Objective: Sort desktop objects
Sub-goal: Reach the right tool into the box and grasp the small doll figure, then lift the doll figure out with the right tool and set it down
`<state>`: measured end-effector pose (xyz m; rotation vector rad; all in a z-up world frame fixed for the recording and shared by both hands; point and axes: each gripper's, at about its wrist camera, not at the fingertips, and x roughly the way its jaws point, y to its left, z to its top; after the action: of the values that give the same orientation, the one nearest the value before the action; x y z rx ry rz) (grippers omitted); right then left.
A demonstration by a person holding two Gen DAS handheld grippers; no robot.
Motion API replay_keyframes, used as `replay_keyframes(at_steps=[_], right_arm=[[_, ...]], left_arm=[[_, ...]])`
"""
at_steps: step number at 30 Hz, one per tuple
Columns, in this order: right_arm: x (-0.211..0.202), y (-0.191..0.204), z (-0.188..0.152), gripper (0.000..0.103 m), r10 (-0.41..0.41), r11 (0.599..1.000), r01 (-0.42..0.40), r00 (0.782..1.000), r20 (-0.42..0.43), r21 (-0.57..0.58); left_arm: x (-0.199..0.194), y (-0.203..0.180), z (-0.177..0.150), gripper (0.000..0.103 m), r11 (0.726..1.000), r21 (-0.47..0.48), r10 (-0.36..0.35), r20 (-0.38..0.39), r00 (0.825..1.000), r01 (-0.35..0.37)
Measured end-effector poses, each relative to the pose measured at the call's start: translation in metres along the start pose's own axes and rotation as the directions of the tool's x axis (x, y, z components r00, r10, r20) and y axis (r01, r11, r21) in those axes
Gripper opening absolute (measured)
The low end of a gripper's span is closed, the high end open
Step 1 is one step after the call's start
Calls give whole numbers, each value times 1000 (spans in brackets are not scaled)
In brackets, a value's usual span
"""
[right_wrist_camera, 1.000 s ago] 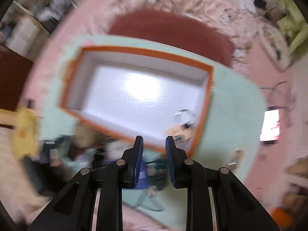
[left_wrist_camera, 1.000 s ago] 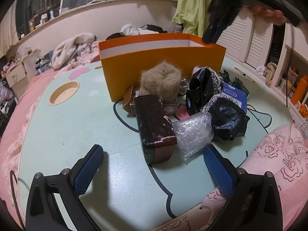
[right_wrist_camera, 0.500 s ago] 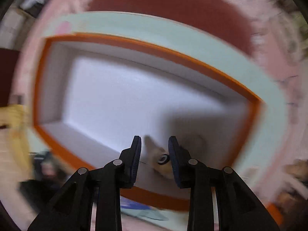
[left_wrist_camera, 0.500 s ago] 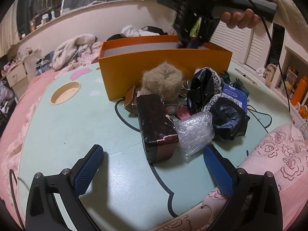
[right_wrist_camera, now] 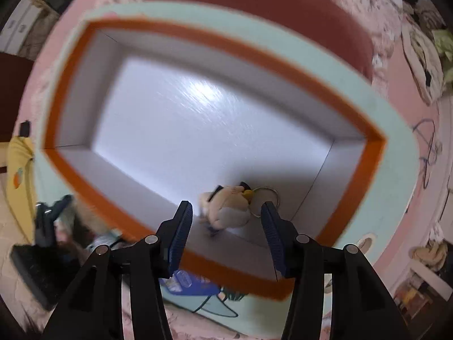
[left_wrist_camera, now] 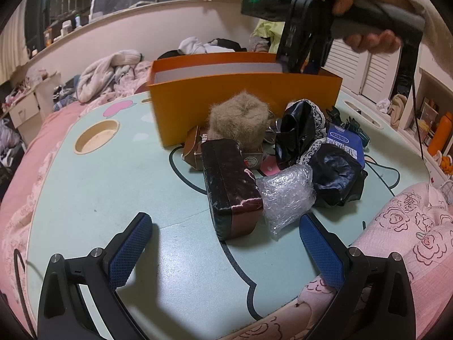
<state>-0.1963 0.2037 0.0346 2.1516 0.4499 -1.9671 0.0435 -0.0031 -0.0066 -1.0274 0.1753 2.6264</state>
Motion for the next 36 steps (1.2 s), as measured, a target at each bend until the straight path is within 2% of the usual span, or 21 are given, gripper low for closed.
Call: replay_keyframes(at_steps=[1,3,4,5,10,12,14,16,18,20,21,23,25,27,29,31,33,36], right_arm=[[4,3,-1,51,-43,999,43,999,-1,-11],[3,7,-3,50,-50,998,51,999,20,-24],[3,8,-4,42,-42,999,43,999,32,-34],[3,10,-6,40,-32,999,33,999,38,-40],[3,4,-13,40,8,999,-3,993,115,-43],[0,-2,-17,40,28,999,-20,985,168,-47],[-11,-10,-23,40,73,997,-68,966,249,-28],[-29,-18,-31,40,123,992,-127,932,340,-11],[-55,-25,-49,40,186,979,-204,872,454,-9],[-78,-16,-51,40,236,966,-256,812,534,-37],[-89,-15,-67,40,257,960,-275,772,582,-59],[-100,-6,-87,40,331,936,-334,716,614,-115],[-97,7,-104,40,393,910,-384,683,616,-155],[-84,18,-123,40,419,899,-405,680,602,-168],[-58,18,-130,40,422,897,-412,698,579,-157],[-38,13,-134,40,403,904,-408,711,576,-128],[-24,8,-139,40,367,912,-402,711,599,-82],[-21,16,-144,40,245,959,-278,718,652,-55]], left_arm=[[-1,1,-1,103,1000,-1,0,-1,1000,0],[0,2,-1,103,1000,-6,-3,0,1000,3],[0,1,-1,103,1000,-5,-3,0,1000,3],[1,1,-1,103,1000,-5,-2,0,1000,2],[0,1,-1,103,1000,-7,-3,1,1000,3],[1,1,-1,103,1000,-7,-4,1,1000,4],[0,1,-1,103,1000,-7,-3,0,1000,3],[1,1,-1,103,1000,-7,-3,1,1000,3],[1,1,-1,103,1000,-7,-3,1,1000,3],[1,1,-1,103,1000,-7,-2,1,1000,2],[1,1,-1,103,1000,-6,-2,0,1000,2],[1,0,-2,103,1000,-7,-3,1,1000,3],[1,0,-2,103,1000,-7,-2,0,1000,2],[1,0,-2,103,1000,-7,-2,1,1000,2],[1,0,-2,103,1000,-7,-3,0,1000,3],[1,0,-2,103,1000,-7,-2,1,1000,2],[2,0,-1,103,1000,-7,-3,1,1000,3],[1,0,-2,103,1000,-7,-2,1,1000,2]])
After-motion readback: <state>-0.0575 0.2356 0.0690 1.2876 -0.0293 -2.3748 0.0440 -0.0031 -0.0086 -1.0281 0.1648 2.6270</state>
